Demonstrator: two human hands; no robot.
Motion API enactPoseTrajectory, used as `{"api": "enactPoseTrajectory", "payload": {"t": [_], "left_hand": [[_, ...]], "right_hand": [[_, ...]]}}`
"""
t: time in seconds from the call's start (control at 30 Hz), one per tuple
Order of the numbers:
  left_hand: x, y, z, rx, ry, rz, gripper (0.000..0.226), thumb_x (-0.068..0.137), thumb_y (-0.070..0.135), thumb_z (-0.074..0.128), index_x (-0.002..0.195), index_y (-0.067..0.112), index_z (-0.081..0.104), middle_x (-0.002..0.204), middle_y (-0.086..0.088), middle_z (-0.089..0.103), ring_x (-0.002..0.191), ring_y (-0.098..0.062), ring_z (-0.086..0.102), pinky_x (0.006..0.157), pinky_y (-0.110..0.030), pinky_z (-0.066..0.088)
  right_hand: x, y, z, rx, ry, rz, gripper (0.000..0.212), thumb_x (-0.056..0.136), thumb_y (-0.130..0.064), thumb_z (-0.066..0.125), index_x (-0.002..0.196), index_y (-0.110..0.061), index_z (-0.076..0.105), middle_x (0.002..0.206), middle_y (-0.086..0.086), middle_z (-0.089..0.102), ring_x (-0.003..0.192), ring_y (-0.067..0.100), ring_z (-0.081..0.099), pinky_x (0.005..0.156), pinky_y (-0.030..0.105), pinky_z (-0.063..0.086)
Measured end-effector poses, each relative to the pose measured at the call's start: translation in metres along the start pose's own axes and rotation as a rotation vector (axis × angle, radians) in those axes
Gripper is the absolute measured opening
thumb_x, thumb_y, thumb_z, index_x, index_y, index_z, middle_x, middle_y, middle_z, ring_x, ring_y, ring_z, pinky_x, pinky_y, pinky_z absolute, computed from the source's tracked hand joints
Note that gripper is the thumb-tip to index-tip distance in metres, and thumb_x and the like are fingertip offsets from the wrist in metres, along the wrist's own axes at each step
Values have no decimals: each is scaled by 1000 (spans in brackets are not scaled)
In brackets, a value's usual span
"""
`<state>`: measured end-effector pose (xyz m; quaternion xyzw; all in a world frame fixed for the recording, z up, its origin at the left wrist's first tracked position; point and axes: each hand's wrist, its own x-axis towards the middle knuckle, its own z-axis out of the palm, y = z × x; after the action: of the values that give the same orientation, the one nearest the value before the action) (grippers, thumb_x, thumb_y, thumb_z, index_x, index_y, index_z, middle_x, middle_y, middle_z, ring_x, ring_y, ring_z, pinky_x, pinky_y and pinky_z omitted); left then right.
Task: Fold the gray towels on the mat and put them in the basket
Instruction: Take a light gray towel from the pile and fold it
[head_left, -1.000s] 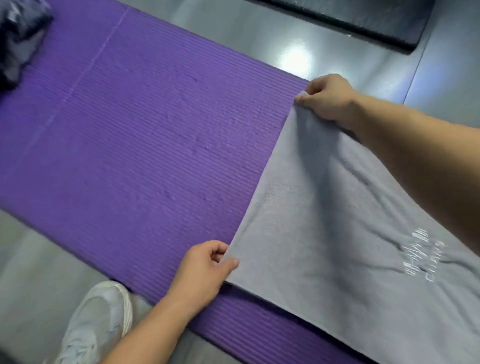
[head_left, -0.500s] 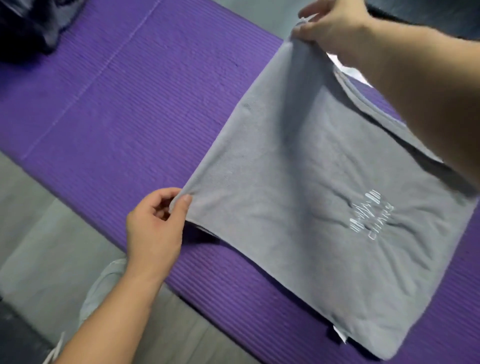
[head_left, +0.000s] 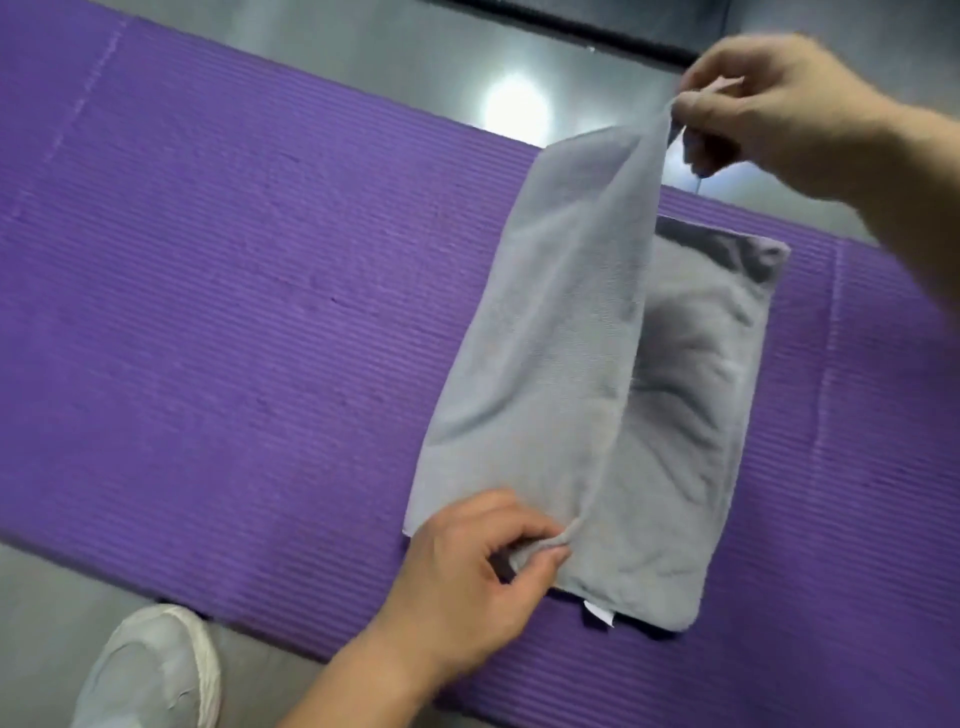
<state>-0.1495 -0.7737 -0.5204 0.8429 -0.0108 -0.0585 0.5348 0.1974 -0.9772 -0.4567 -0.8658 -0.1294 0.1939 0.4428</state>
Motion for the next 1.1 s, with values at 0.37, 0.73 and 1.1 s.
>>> {"api": "enactPoseTrajectory", "payload": {"t": [0.37, 0.73, 1.1], "left_hand": [[9, 17, 69, 198, -285, 156, 10, 81, 33, 70, 78, 27, 62, 76, 14, 61, 70, -2, 56, 73, -24, 44], [7, 20, 103, 236, -273, 126, 12, 82, 35, 67, 80, 29, 57, 76, 16, 57, 72, -3, 53, 71, -19, 38], [28, 24, 117, 394, -405, 81, 48, 89, 64, 46, 113, 27, 66, 102, 9, 63, 95, -14, 61, 89, -37, 49]], "right_hand": [[-75, 83, -4, 692, 264, 448, 19, 92, -5, 49, 76, -14, 54, 60, 1, 58, 48, 15, 58, 58, 34, 56], [-77, 123, 4, 535, 568, 515, 26, 76, -1, 49, 79, -22, 64, 83, 7, 60, 73, 25, 56, 60, 35, 47], [-92, 125, 15, 43, 447, 458, 37, 90, -17, 59, 126, -22, 62, 129, 4, 58, 107, 15, 59, 88, 22, 48]]}}
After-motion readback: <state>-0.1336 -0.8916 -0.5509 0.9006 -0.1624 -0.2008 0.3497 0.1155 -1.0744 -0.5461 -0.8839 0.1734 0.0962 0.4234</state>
